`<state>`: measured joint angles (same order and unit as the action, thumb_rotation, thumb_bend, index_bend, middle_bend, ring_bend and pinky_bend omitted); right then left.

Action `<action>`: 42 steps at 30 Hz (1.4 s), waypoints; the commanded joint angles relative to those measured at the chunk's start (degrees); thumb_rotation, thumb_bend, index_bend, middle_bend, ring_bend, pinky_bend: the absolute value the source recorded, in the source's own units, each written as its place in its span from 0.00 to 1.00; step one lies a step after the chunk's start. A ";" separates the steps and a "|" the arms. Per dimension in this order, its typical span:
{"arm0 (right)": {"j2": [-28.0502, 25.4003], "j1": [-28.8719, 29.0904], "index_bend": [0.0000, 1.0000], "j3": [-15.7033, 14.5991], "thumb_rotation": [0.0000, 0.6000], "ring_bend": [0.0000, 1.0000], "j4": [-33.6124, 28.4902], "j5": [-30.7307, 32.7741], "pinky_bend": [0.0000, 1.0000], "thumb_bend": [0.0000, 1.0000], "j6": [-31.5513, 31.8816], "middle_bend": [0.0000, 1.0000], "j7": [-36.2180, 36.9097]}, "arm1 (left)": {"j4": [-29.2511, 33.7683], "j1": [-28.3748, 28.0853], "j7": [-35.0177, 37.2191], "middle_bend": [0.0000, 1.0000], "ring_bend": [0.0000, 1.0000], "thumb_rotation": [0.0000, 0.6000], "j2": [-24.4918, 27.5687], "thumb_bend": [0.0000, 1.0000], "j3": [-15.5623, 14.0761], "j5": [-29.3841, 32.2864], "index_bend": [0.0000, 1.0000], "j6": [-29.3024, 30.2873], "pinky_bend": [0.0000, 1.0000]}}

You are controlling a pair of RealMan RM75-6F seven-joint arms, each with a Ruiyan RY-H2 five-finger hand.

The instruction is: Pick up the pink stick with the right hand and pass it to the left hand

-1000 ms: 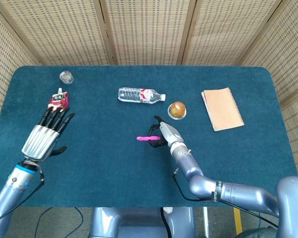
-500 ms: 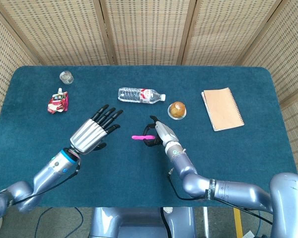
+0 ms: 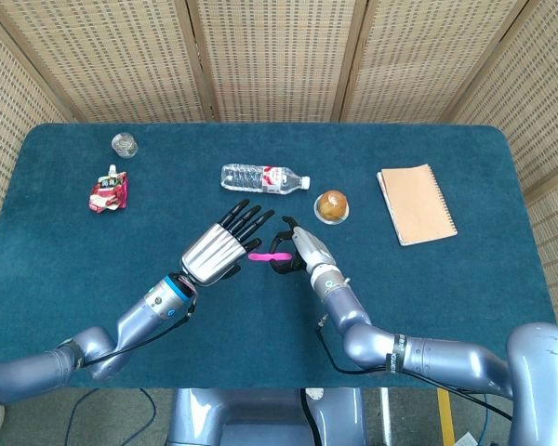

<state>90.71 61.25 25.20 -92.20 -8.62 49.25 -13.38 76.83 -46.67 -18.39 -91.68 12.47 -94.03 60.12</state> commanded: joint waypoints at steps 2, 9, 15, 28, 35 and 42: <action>-0.44 -0.10 0.65 -0.31 1.00 0.00 -0.49 -0.08 0.00 0.56 -0.10 0.05 0.21 | -1.00 -0.91 0.54 0.00 0.00 1.00 -1.78 0.25 -0.39 0.53 0.44 0.33 0.00; -1.00 -0.14 0.65 -0.65 1.00 0.00 -1.08 -0.11 0.00 0.56 -0.42 0.05 0.72 | -2.72 -2.11 -0.48 0.00 0.00 1.00 -3.69 0.29 -0.45 1.37 0.46 0.38 0.00; -0.98 -0.04 0.65 -0.93 1.00 0.00 -1.00 -0.19 0.00 0.56 -0.68 0.05 1.37 | -2.85 -2.67 -2.04 0.00 0.00 1.00 -5.11 0.29 -0.85 3.22 0.48 -0.46 0.00; -1.57 0.03 0.65 -1.60 1.00 0.00 -1.31 -0.54 0.00 0.57 -0.66 0.06 2.10 | -5.44 -4.14 -3.29 0.00 0.00 1.00 -8.13 0.32 -1.32 5.43 0.49 -0.99 0.00; -2.19 -0.25 0.65 -1.81 1.00 0.00 -1.45 -0.69 0.00 0.58 -0.87 0.06 2.63 | -7.26 -4.83 -3.30 0.00 0.00 1.00 -9.19 0.32 -1.22 5.38 0.50 -0.10 0.00; -2.58 -0.48 0.65 -2.09 1.00 0.00 -1.23 -0.90 0.00 0.58 -1.42 0.06 3.24 | -7.87 -5.04 -2.91 0.00 0.00 1.00 -9.53 0.32 -1.43 5.18 0.51 1.13 0.00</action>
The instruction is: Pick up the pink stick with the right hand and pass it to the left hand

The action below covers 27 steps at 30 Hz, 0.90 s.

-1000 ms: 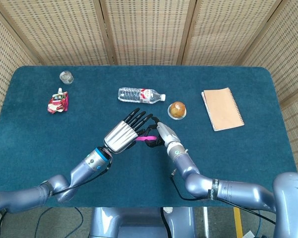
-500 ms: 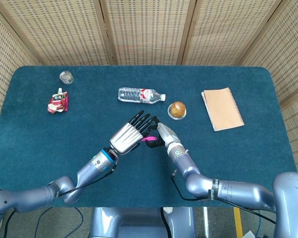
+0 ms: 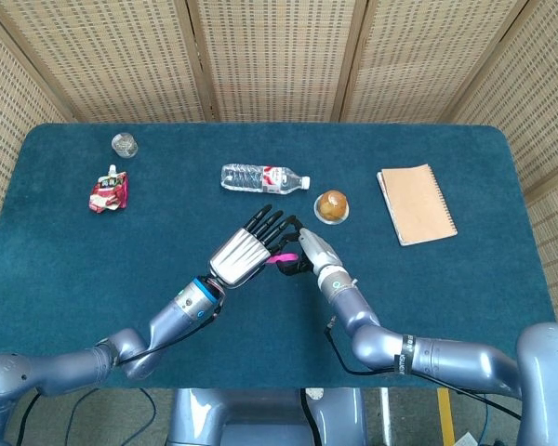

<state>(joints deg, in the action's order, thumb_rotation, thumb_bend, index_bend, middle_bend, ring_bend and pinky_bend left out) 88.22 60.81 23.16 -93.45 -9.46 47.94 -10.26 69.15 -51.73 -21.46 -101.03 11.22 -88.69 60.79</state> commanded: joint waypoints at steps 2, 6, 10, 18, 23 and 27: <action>-0.17 -0.08 0.65 -0.06 1.00 0.00 0.02 -0.11 0.00 0.58 -0.22 0.06 0.27 | -0.48 -0.04 -0.02 0.00 0.00 1.00 -0.34 0.32 -0.19 -0.27 0.52 0.82 0.00; -0.39 -0.12 0.65 -0.16 1.00 0.00 -0.09 -0.17 0.00 0.58 -0.57 0.06 0.63 | -0.90 -0.37 -0.43 0.00 0.00 1.00 -0.76 0.32 -0.17 -0.02 0.52 0.89 0.00; -0.56 -0.08 0.66 -0.33 1.00 0.00 -0.23 -0.22 0.00 0.58 -0.66 0.06 0.87 | -1.20 -0.51 -0.59 0.00 0.00 1.00 -1.27 0.34 -0.34 0.26 0.53 0.97 0.00; -0.89 -0.08 0.66 -0.60 1.00 0.00 -0.40 -0.29 0.00 0.58 -0.89 0.06 1.42 | -1.80 -0.67 -1.13 0.00 0.00 1.00 -1.74 0.35 -0.36 0.99 0.54 1.25 0.00; -1.11 -0.03 0.66 -0.72 1.00 0.00 -0.68 -0.43 0.00 0.58 -0.84 0.06 1.59 | -1.78 -0.84 -0.79 0.00 0.00 1.00 -1.84 0.36 -0.39 0.97 0.55 1.55 0.00; -1.23 -0.13 0.66 -0.83 1.00 0.00 -0.85 -0.58 0.00 0.58 -0.90 0.06 1.94 | -2.26 -0.98 -1.63 0.00 0.00 1.00 -2.30 0.36 -0.27 1.11 0.56 1.98 0.00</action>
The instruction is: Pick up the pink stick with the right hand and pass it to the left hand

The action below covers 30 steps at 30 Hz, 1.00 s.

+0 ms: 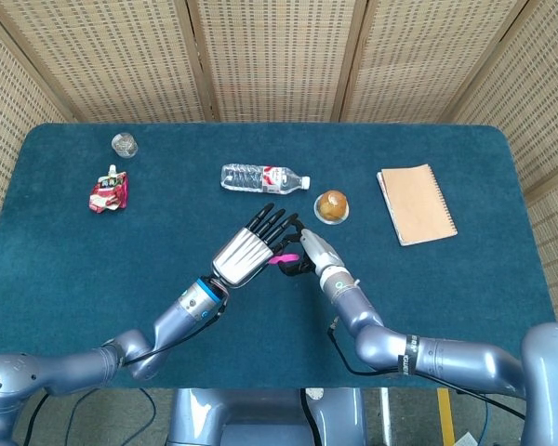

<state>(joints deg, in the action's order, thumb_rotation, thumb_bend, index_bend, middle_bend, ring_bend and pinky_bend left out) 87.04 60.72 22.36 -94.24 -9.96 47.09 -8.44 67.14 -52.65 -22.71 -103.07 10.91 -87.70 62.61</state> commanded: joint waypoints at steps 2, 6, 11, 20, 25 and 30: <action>-0.11 -0.06 0.66 -0.11 1.00 0.00 -0.18 -0.19 0.00 0.58 -0.15 0.06 0.25 | -0.42 -0.07 -0.41 0.00 0.00 1.00 -0.55 0.36 -0.04 0.24 0.55 0.21 0.00; -0.32 0.00 0.66 -0.33 1.00 0.00 -0.59 -0.34 0.00 0.58 -0.51 0.06 0.32 | -0.63 -0.28 0.30 0.00 0.00 1.00 -0.90 0.36 -0.03 0.25 0.55 0.32 0.00; -0.32 0.16 0.66 -0.47 1.00 0.00 -0.58 -0.43 0.00 0.58 -0.64 0.06 0.63 | -0.57 -0.66 0.93 0.00 0.00 1.00 -0.90 0.36 0.01 0.28 0.55 0.17 0.00; -0.56 -0.05 0.66 -0.78 1.00 0.00 -0.22 -0.68 0.00 0.58 -0.96 0.06 1.47 | 0.49 -0.55 3.72 0.00 0.00 1.00 -0.92 0.36 0.18 1.28 0.56 0.00 0.00; -0.63 -0.02 0.66 -0.90 1.00 0.00 -0.08 -0.83 0.00 0.58 -1.05 0.06 1.74 | 0.84 -0.61 4.06 0.00 0.00 1.00 -0.67 0.36 0.17 1.60 0.55 -0.25 0.00; -0.71 0.02 0.66 -0.93 1.00 0.00 -0.04 -0.80 0.00 0.58 -1.01 0.06 1.88 | 1.20 -0.56 4.36 0.00 0.00 1.00 -0.49 0.35 0.09 1.73 0.54 -0.28 0.00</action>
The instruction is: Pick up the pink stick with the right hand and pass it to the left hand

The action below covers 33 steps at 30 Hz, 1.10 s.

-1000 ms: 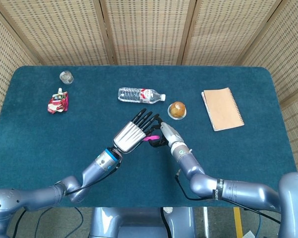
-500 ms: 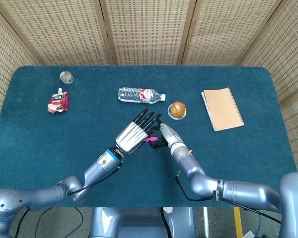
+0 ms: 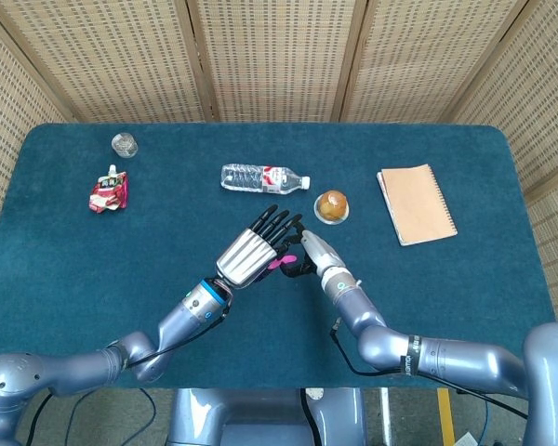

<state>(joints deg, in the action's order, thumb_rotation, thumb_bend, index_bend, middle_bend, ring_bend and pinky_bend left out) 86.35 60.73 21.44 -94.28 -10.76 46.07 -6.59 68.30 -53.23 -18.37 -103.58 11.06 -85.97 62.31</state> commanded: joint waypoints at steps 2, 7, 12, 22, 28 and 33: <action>-0.07 -0.01 0.66 -0.03 1.00 0.00 -0.02 0.03 0.00 0.58 0.02 0.06 0.10 | 0.08 0.05 0.10 0.00 0.00 1.00 0.02 0.35 -0.05 0.01 0.54 0.14 0.00; -0.34 0.04 0.66 -0.09 1.00 0.00 -0.24 0.13 0.00 0.58 0.22 0.06 0.15 | 0.65 0.11 0.73 0.00 0.00 1.00 0.38 0.34 0.11 0.32 0.53 0.17 0.00; -0.41 0.10 0.66 -0.15 1.00 0.00 -0.35 0.22 0.00 0.58 0.27 0.06 0.24 | 1.09 0.07 1.05 0.00 0.00 1.00 0.57 0.35 0.17 0.55 0.53 0.01 0.00; -0.46 0.15 0.66 -0.29 1.00 0.00 -0.24 0.23 0.00 0.58 0.11 0.06 0.49 | 0.43 -0.03 0.40 0.00 0.00 1.00 0.27 0.38 0.23 0.57 0.58 0.49 0.00; -0.53 0.11 0.66 -0.40 1.00 0.00 -0.01 0.20 0.00 0.58 -0.05 0.06 0.68 | 0.14 -0.17 -0.10 0.00 0.00 1.00 0.38 0.44 0.19 0.53 0.63 0.50 0.00; -0.64 0.01 0.66 -0.45 1.00 0.00 0.11 0.06 0.00 0.59 -0.27 0.06 0.91 | -0.37 -0.36 -0.69 0.00 0.00 1.00 0.23 0.47 0.19 0.50 0.70 0.49 0.00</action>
<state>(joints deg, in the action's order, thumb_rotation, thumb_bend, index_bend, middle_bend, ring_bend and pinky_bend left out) 85.72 60.75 21.00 -94.18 -10.69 45.81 -5.68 67.94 -53.56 -19.07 -103.34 11.21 -85.49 62.81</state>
